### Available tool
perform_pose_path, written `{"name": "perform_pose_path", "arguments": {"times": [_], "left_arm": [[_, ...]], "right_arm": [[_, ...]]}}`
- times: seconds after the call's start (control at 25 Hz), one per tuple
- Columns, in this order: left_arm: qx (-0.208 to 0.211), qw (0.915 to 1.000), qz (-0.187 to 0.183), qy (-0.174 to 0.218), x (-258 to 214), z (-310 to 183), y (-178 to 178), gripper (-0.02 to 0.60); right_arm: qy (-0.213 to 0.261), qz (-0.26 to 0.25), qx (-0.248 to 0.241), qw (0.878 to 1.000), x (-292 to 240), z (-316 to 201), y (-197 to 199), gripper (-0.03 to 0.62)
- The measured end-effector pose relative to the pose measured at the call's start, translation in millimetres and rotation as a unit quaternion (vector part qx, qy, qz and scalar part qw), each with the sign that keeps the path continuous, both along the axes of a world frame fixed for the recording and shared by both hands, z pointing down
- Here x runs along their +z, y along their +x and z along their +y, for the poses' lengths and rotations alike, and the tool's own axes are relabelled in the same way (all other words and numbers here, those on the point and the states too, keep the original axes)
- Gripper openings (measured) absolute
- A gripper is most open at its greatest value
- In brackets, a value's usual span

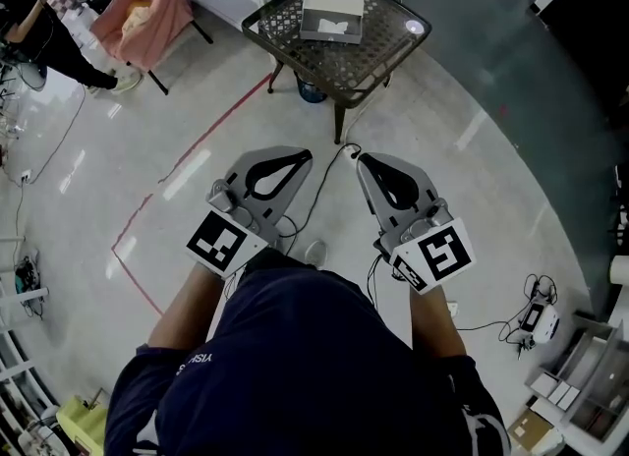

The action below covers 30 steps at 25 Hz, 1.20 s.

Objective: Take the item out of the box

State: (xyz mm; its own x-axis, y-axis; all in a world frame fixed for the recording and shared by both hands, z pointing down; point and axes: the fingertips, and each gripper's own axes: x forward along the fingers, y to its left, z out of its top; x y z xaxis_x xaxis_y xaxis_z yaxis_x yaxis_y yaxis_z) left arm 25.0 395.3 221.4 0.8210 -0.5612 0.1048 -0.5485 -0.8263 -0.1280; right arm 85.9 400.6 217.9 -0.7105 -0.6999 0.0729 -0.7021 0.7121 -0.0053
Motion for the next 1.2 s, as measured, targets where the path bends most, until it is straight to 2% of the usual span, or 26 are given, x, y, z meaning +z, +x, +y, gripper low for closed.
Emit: {"name": "perform_pose_path", "arguments": {"times": [0.44, 0.72, 1.04, 1.2], "left_arm": [[0.005, 1.0000, -0.005, 0.006, 0, -33, 25, 0.009], [0.000, 1.0000, 0.002, -0.001, 11, -65, 20, 0.009], [0.014, 0.9997, 0.018, -0.008, 26, -122, 17, 0.009], [0.018, 0.9992, 0.027, -0.023, 37, -167, 9, 0.009]], "right_arm": [[-0.002, -0.004, -0.002, 1.000, 5, -33, 24, 0.025], [-0.007, 0.002, -0.007, 1.000, 16, -63, 19, 0.025], [-0.026, 0.022, 0.001, 0.999, 34, -115, 14, 0.025], [-0.040, 0.027, 0.008, 0.999, 45, -158, 6, 0.025]]}}
